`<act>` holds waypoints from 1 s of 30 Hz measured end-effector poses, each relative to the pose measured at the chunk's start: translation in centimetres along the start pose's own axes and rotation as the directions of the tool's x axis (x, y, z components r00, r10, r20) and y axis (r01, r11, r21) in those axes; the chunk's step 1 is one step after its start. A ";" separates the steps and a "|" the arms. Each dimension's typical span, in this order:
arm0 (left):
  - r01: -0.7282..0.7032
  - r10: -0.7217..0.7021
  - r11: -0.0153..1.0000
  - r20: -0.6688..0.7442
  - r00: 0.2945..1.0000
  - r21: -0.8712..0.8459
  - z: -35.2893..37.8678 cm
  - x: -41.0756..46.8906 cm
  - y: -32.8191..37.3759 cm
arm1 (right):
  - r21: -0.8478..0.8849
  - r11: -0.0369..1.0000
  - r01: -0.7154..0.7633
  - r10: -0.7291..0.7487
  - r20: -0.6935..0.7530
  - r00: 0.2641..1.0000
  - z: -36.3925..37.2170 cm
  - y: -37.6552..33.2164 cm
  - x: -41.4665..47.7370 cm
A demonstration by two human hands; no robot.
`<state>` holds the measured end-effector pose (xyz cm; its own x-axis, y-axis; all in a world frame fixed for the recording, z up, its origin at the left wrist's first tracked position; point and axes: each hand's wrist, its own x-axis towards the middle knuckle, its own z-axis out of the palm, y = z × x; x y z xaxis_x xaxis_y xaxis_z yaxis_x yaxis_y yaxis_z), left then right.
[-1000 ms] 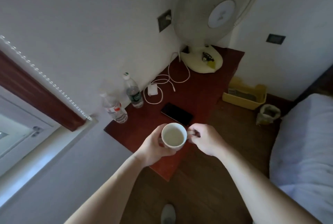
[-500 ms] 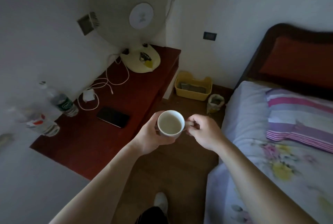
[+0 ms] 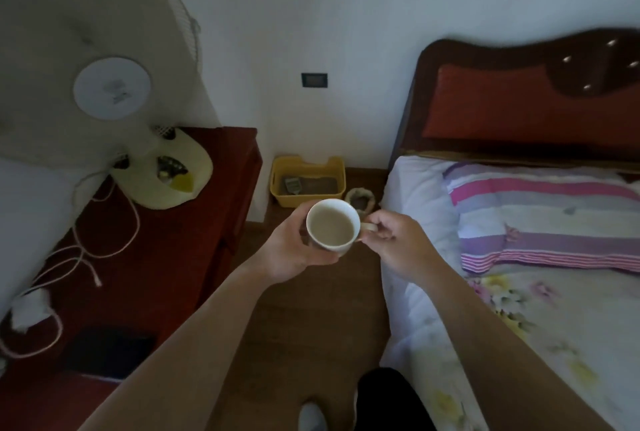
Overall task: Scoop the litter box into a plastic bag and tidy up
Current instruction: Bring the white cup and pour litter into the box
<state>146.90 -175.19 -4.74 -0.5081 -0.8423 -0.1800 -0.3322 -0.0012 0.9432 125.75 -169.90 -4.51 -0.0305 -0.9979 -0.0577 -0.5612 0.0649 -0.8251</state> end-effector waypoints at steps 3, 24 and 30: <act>0.010 -0.009 1.000 0.031 0.999 -0.017 0.5 5.8 0.6 | 0.023 0.999 -0.027 0.027 0.001 1.000 -2.6 2.1 4.2; -0.001 0.001 1.000 0.002 1.000 -0.020 -5.6 34.6 2.9 | 0.219 0.961 -0.169 0.153 0.088 0.984 -11.9 7.3 32.7; -0.012 0.008 0.999 0.107 0.994 0.032 -8.7 42.0 2.5 | 0.246 0.947 -0.205 0.193 0.075 0.978 -11.8 8.4 38.9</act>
<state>131.63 -215.21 -7.54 -0.5929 -0.7798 -0.2011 -0.3515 0.0259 0.9358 110.07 -208.21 -7.04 -0.0758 -0.9633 -0.2576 -0.3221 0.2682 -0.9079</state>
